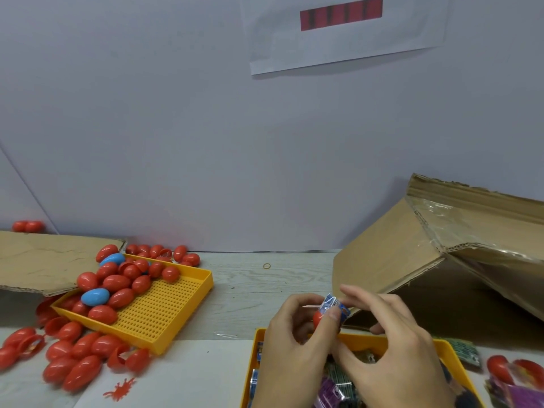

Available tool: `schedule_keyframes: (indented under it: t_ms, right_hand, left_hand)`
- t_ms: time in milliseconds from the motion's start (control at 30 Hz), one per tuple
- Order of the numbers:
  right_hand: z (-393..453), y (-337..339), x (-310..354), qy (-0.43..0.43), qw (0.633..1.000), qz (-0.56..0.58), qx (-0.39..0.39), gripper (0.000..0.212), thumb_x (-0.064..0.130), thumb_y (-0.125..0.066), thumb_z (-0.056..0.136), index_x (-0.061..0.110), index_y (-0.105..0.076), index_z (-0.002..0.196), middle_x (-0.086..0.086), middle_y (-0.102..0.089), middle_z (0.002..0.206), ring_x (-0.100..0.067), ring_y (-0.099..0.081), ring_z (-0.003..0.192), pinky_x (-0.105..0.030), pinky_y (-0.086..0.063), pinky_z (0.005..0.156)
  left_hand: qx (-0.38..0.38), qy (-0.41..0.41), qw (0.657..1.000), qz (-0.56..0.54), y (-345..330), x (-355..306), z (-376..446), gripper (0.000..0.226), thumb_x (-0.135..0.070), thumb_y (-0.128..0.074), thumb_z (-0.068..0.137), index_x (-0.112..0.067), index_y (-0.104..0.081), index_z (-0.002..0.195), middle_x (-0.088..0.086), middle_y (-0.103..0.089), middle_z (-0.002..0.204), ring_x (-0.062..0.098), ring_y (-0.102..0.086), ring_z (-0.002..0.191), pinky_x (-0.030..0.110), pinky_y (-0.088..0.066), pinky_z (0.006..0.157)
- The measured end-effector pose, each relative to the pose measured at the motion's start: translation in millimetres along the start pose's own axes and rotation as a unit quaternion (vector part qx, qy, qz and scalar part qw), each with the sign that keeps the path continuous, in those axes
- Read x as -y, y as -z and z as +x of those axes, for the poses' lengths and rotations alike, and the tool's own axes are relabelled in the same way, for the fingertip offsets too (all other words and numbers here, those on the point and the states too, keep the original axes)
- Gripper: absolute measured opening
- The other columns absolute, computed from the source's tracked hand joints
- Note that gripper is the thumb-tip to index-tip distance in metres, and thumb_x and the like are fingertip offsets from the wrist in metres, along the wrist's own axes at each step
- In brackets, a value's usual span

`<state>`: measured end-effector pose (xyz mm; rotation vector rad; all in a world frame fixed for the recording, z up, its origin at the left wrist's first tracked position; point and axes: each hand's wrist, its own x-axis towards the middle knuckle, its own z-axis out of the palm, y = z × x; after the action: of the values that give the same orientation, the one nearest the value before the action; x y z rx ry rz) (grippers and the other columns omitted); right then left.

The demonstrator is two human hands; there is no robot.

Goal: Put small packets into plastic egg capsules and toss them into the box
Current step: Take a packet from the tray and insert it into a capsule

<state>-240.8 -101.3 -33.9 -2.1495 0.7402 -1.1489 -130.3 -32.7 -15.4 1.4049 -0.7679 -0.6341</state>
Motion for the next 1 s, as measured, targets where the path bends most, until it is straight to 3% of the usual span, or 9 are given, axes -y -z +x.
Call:
schedule_keyframes:
  t_ms: [67, 167, 300, 433, 600, 700, 833, 1000]
  right_hand:
    - [-0.3, -0.3, -0.6, -0.005, 1.0, -0.002, 0.01, 0.069, 0.015, -0.09, 0.057, 0.044, -0.056, 0.11, 0.028, -0.054, 0.102, -0.002, -0.058, 0.096, -0.021, -0.05, 0.081]
    - [-0.8, -0.8, -1.9, -0.008, 1.0, -0.001, 0.011, 0.066, 0.017, -0.089, 0.058, 0.041, -0.058, 0.112, 0.027, -0.055, 0.103, -0.002, -0.059, 0.097, -0.025, -0.052, 0.083]
    - [1.2, -1.7, 0.8, 0.022, 0.999, -0.024, -0.005, 0.075, 0.015, -0.091, 0.054, 0.049, -0.052, 0.109, 0.027, -0.056, 0.101, 0.0, -0.059, 0.091, -0.019, -0.049, 0.076]
    - [2.6, -1.7, 1.4, 0.047, 0.996, -0.07, -0.011, 0.082, 0.014, -0.093, 0.05, 0.044, -0.053, 0.115, 0.024, -0.061, 0.098, 0.004, -0.06, 0.087, -0.012, -0.044, 0.069]
    - [3.2, -2.0, -0.6, 0.045, 0.998, -0.052, 0.004, 0.077, 0.019, -0.093, 0.052, 0.044, -0.057, 0.116, 0.023, -0.061, 0.097, 0.005, -0.06, 0.089, -0.009, -0.043, 0.069]
    - [2.7, -3.7, 0.0, 0.043, 0.998, -0.051, 0.01, 0.081, 0.023, -0.092, 0.053, 0.051, -0.048, 0.115, 0.027, -0.058, 0.098, 0.007, -0.059, 0.093, -0.009, -0.043, 0.07]
    - [2.0, -5.1, -3.1, 0.043, 0.997, -0.058, -0.006, 0.083, 0.021, -0.092, 0.053, 0.047, -0.048, 0.117, 0.027, -0.058, 0.099, 0.012, -0.049, 0.109, -0.008, -0.043, 0.069]
    - [1.8, -5.0, -2.4, 0.04, 0.997, -0.06, -0.01, 0.085, 0.019, -0.091, 0.054, 0.049, -0.046, 0.119, 0.023, -0.062, 0.099, 0.018, -0.05, 0.101, -0.006, -0.043, 0.062]
  left_hand:
    - [0.012, 0.002, 1.0, -0.004, 0.9, 2.5, 1.0, 0.011, -0.022, -0.069, 0.088, -0.017, -0.072, 0.098, 0.002, -0.077, 0.087, 0.017, -0.074, 0.082, 0.023, -0.057, 0.069]
    - [0.014, 0.006, 1.0, 0.002, 2.5, 3.0, 1.1, 0.009, -0.021, -0.068, 0.089, -0.016, -0.076, 0.092, 0.004, -0.076, 0.081, 0.016, -0.073, 0.077, 0.024, -0.056, 0.068]
    - [0.018, 0.02, 1.0, 0.015, 4.0, 3.3, 1.5, 0.009, -0.021, -0.069, 0.089, -0.017, -0.078, 0.088, 0.005, -0.076, 0.079, 0.014, -0.073, 0.076, 0.025, -0.057, 0.07]
    - [0.004, 0.027, 1.0, 0.014, 2.8, 5.0, 1.7, 0.009, -0.021, -0.07, 0.089, -0.018, -0.078, 0.088, 0.003, -0.077, 0.081, 0.016, -0.074, 0.078, 0.023, -0.056, 0.066]
    - [-0.014, 0.037, 0.998, -0.041, 3.1, 4.9, 4.3, 0.014, -0.019, -0.064, 0.092, -0.019, -0.078, 0.094, 0.006, -0.078, 0.086, 0.024, -0.075, 0.081, 0.035, -0.061, 0.071]
    - [0.007, 0.046, 0.997, -0.062, 4.4, 3.9, 4.8, 0.026, -0.018, -0.058, 0.096, -0.017, -0.081, 0.085, 0.013, -0.076, 0.083, 0.028, -0.075, 0.079, 0.032, -0.061, 0.068]
    - [0.019, 0.055, 0.995, -0.085, 2.4, 4.9, 3.3, 0.029, -0.019, -0.055, 0.096, -0.014, -0.081, 0.084, 0.017, -0.076, 0.083, 0.027, -0.075, 0.085, 0.029, -0.061, 0.069]
    - [0.012, 0.054, 0.993, -0.107, -1.0, 4.8, 3.6, 0.027, -0.03, -0.061, 0.085, -0.01, -0.079, 0.09, 0.016, -0.076, 0.086, 0.027, -0.075, 0.083, 0.028, -0.06, 0.067]
